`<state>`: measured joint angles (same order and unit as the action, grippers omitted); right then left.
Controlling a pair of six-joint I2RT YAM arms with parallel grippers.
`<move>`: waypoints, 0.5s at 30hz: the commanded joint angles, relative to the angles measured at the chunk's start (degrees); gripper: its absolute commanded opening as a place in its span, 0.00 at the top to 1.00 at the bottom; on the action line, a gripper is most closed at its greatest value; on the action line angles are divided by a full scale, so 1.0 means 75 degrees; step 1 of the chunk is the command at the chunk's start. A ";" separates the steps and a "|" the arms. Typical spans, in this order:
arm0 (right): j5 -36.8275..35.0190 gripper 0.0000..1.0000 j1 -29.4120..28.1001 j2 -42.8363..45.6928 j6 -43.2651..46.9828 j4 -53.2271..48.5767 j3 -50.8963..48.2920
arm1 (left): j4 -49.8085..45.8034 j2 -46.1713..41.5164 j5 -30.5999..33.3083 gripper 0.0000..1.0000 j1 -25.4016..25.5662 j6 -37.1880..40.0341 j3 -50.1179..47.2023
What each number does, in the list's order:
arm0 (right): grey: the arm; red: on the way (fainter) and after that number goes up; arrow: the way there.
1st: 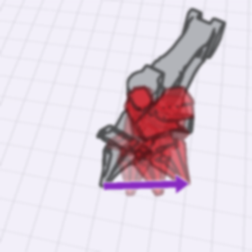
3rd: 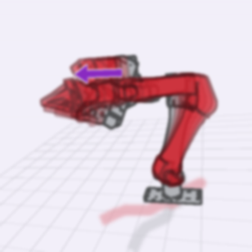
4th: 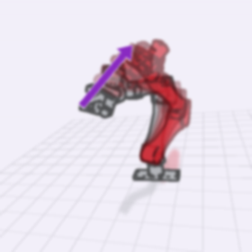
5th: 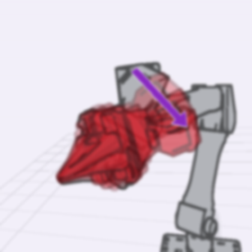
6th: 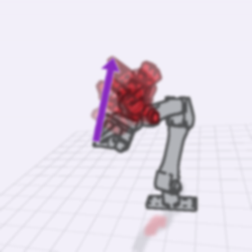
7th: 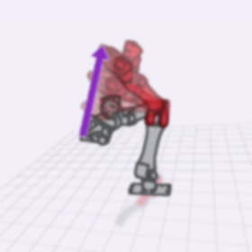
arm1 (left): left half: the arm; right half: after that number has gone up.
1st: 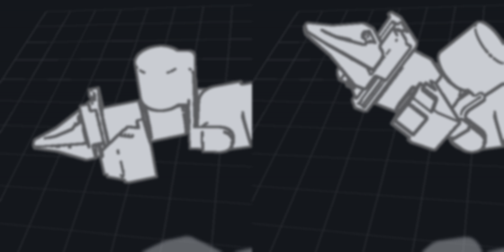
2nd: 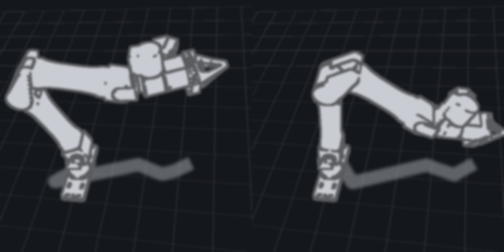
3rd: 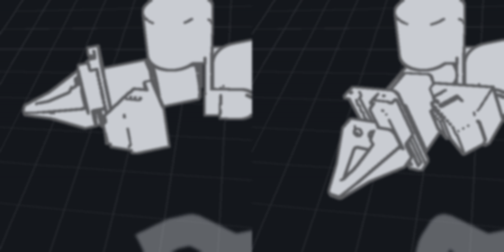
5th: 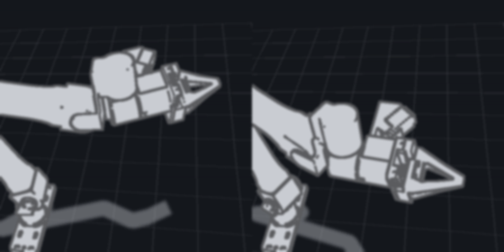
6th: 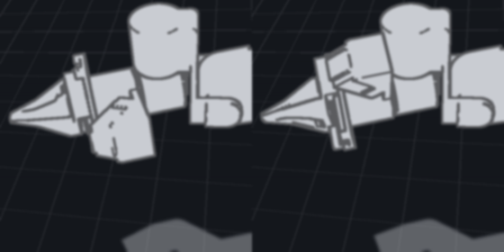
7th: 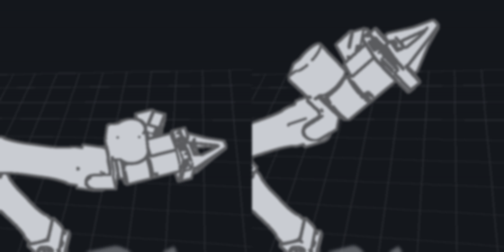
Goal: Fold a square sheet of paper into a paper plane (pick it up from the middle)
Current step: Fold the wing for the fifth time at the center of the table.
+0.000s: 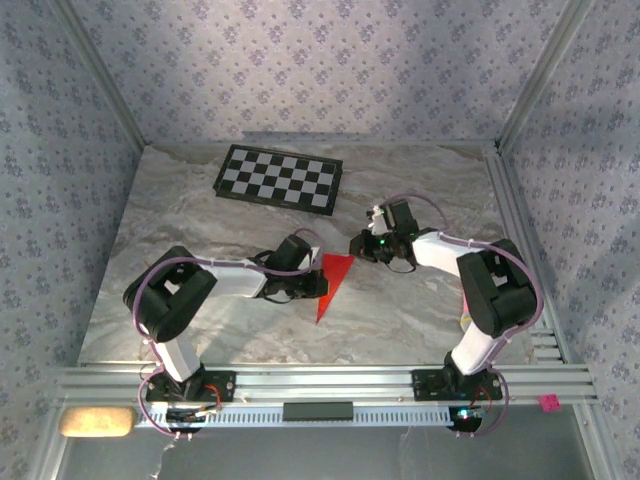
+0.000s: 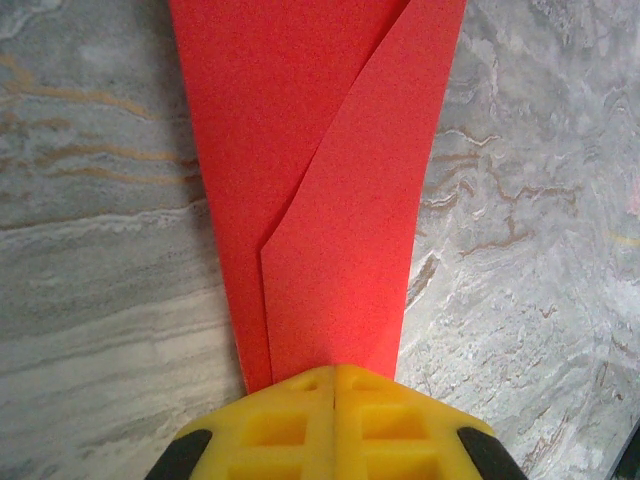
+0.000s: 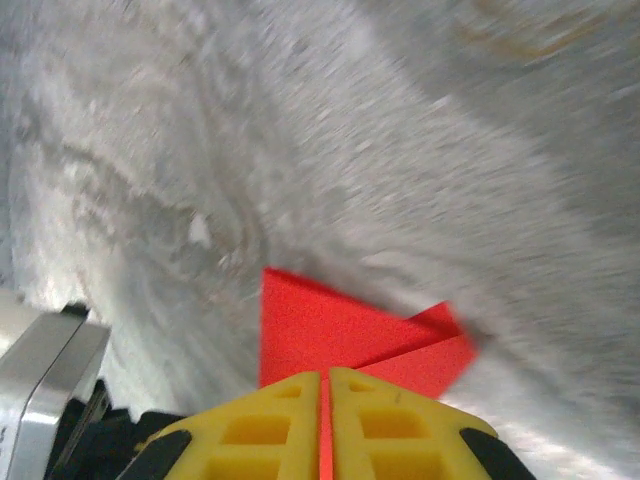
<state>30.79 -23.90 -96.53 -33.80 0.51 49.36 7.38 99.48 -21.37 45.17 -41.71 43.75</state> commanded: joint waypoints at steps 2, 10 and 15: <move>0.0278 0.90 -0.0416 -0.0263 -0.0013 0.0046 -0.0156 | -0.1407 0.0289 0.0424 1.00 0.0095 0.0206 -0.0257; -0.0337 0.97 -0.0425 -0.1015 -0.0017 -0.0384 -0.0130 | -0.1439 0.0138 0.0440 1.00 0.0096 0.0178 -0.0210; -0.0689 0.99 -0.0335 -0.1098 -0.0016 -0.0285 -0.0507 | -0.1562 -0.0318 0.0424 0.99 0.0102 0.0067 -0.0058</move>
<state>31.57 -27.14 -102.87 -34.02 1.91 48.07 5.41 98.39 -20.08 45.47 -41.58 43.99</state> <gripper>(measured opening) 0.052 0.063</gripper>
